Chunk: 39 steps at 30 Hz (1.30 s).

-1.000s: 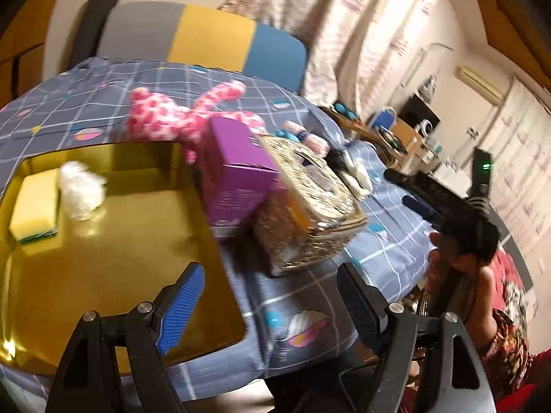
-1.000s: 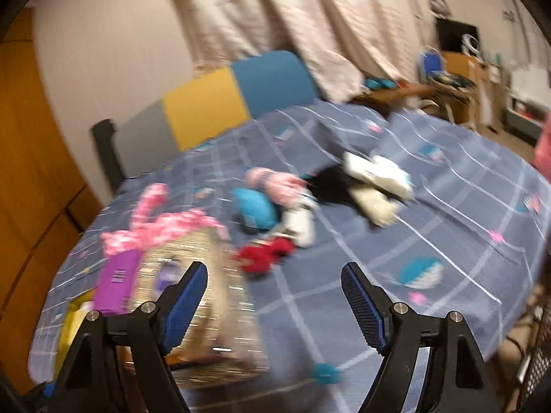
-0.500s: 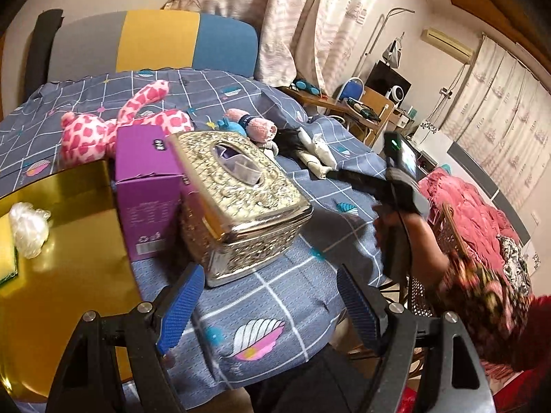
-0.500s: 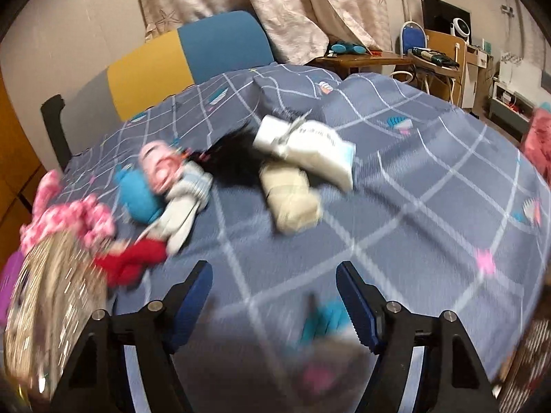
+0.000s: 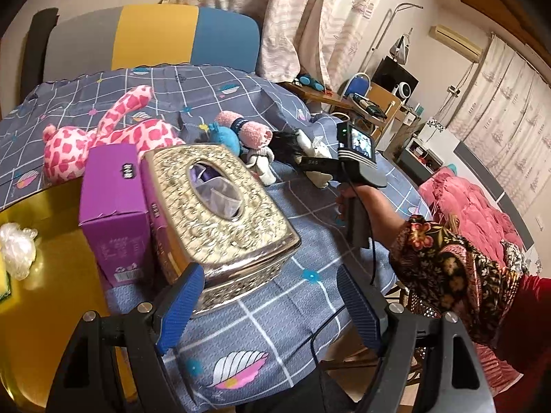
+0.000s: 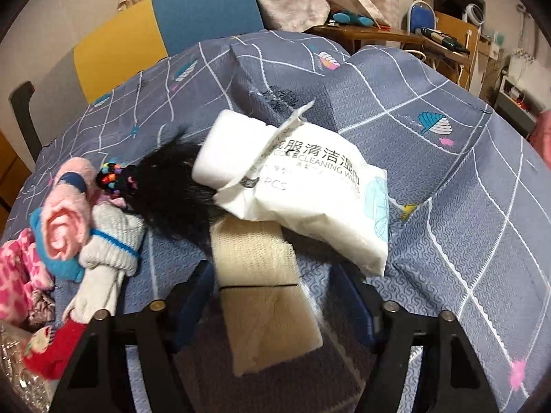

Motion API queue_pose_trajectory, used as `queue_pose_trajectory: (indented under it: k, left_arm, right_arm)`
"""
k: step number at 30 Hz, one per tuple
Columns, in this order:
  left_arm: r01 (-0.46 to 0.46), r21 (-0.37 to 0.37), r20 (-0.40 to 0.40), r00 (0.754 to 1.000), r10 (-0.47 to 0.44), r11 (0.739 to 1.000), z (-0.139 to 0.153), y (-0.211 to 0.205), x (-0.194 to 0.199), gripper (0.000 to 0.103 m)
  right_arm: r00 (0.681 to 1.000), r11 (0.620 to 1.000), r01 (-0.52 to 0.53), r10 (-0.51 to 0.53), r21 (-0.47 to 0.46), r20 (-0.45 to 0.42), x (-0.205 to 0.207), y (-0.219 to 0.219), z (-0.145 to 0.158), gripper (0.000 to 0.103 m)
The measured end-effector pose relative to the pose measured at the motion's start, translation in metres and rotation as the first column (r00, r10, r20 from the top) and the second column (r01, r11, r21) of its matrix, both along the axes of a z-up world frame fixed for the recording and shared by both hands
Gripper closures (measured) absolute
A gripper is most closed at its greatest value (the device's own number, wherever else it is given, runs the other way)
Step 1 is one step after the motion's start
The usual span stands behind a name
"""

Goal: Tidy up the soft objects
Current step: 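Move the right tool back to the bed and grasp the beige rolled mesh cloth, then grasp the white knit glove with the left tool and lift it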

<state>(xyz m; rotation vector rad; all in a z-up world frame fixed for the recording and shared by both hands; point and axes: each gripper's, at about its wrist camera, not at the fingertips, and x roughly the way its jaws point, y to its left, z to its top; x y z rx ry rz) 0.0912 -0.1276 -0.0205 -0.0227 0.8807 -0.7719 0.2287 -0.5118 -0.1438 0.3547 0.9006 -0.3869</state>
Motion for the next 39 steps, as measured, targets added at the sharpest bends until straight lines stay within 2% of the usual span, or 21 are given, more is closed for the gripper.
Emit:
queue_pose_trajectory:
  k: [2,4,6,8,14,23,28,33,36,39]
  left_arm:
    - [0.006,0.002,-0.003,1.0,-0.006,1.0,0.001,-0.007,0.002,0.023]
    - [0.016,0.002,-0.008,1.0,-0.016,1.0,0.001,-0.014,0.005,0.023]
    - [0.031,0.002,-0.011,0.999,-0.031,1.0,0.004,-0.023,0.005,0.023]
    - [0.04,0.004,-0.009,0.999,-0.04,0.999,0.007,-0.03,0.006,0.023]
    - [0.062,0.014,-0.004,0.998,-0.062,0.998,0.023,-0.055,0.016,0.023]
    - [0.055,0.086,-0.058,0.997,-0.05,0.995,0.03,-0.105,0.049,0.023]
    - [0.038,0.161,-0.099,0.995,-0.022,0.986,0.021,-0.144,0.081,0.023]
    - [0.025,0.253,-0.136,0.991,0.01,0.967,-0.001,-0.188,0.124,0.023]
    - [-0.005,0.329,-0.116,0.992,0.045,0.944,-0.019,-0.213,0.148,0.023]
    - [-0.008,0.391,-0.136,0.988,0.066,0.92,-0.045,-0.233,0.172,0.023]
  right_arm:
    - [1.0,1.0,-0.009,0.009,-0.009,0.014,-0.001,0.001,0.0,0.036]
    - [0.999,0.999,-0.039,0.039,-0.031,0.014,0.0,0.005,0.0,0.051]
    - [0.997,0.994,-0.081,0.081,-0.076,-0.003,0.0,0.012,0.001,0.054]
    - [0.994,0.991,-0.104,0.105,-0.081,0.006,-0.006,0.016,0.004,0.055]
    - [0.99,0.991,-0.126,0.123,0.037,0.076,-0.043,0.023,0.017,0.058]
    - [0.986,0.993,-0.113,0.109,0.028,0.127,-0.079,0.037,0.0,0.058]
    - [0.98,0.994,-0.112,0.109,0.007,0.167,-0.082,0.041,-0.006,0.058]
    - [0.974,0.994,-0.111,0.104,0.023,0.202,-0.083,0.036,-0.008,0.058]
    - [0.97,0.993,-0.111,0.1,0.038,0.221,-0.085,0.033,-0.01,0.058]
    - [0.965,0.992,-0.11,0.091,0.066,0.247,-0.088,0.03,-0.011,0.058]
